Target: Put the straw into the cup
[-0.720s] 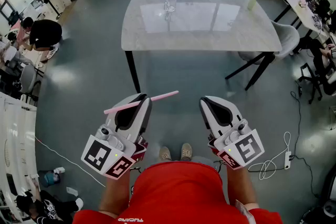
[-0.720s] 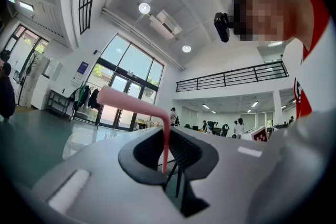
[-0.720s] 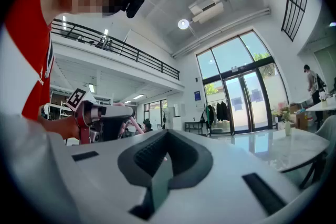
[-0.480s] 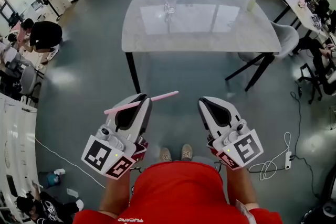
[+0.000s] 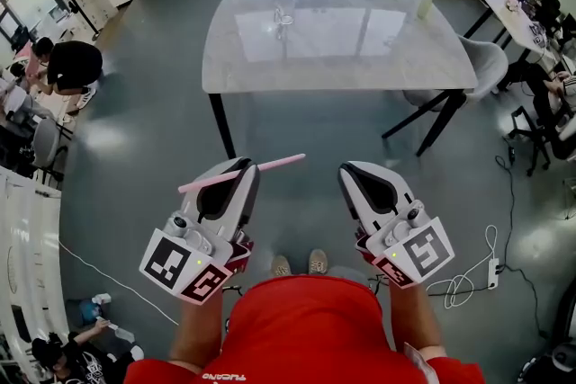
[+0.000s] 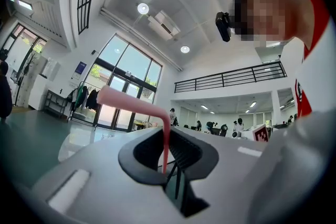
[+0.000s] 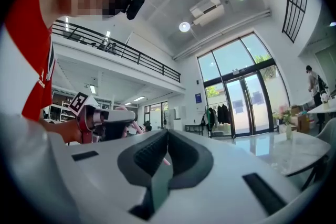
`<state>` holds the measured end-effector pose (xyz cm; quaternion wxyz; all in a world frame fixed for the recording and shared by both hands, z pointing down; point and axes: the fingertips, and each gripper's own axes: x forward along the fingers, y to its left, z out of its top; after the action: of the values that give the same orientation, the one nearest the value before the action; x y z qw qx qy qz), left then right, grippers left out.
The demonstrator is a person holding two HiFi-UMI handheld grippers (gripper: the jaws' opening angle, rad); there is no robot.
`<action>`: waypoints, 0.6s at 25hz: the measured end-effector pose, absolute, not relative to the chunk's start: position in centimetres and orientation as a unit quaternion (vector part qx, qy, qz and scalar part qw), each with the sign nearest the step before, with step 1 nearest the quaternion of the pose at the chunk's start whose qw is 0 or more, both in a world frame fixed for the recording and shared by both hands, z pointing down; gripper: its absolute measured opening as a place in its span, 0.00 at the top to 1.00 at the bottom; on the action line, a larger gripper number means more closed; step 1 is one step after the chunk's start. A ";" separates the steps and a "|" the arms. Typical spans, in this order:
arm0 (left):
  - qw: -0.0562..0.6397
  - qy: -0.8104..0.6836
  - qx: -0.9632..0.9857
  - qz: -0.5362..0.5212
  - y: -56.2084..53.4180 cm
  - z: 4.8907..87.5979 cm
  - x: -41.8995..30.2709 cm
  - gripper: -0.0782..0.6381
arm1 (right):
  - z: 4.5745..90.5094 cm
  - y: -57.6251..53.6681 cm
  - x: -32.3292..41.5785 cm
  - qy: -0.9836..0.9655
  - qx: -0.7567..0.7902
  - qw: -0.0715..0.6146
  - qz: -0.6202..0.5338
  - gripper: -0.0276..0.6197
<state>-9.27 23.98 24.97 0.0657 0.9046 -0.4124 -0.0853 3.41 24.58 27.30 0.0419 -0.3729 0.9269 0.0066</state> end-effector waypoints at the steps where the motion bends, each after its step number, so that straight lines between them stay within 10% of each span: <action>1: 0.065 -0.413 0.904 -0.085 23.7 25.0 -9.1 0.84 | 27.3 24.4 3.6 0.927 -0.373 0.040 0.009 0.95; 15: 0.048 -0.442 0.891 -0.089 20.3 24.0 -5.7 0.84 | 26.9 21.4 8.6 0.932 -0.361 0.033 0.019 0.95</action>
<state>-5.72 20.28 24.00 0.0482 0.8915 -0.4416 -0.0889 8.60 21.36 26.88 0.0334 -0.3606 0.9319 0.0189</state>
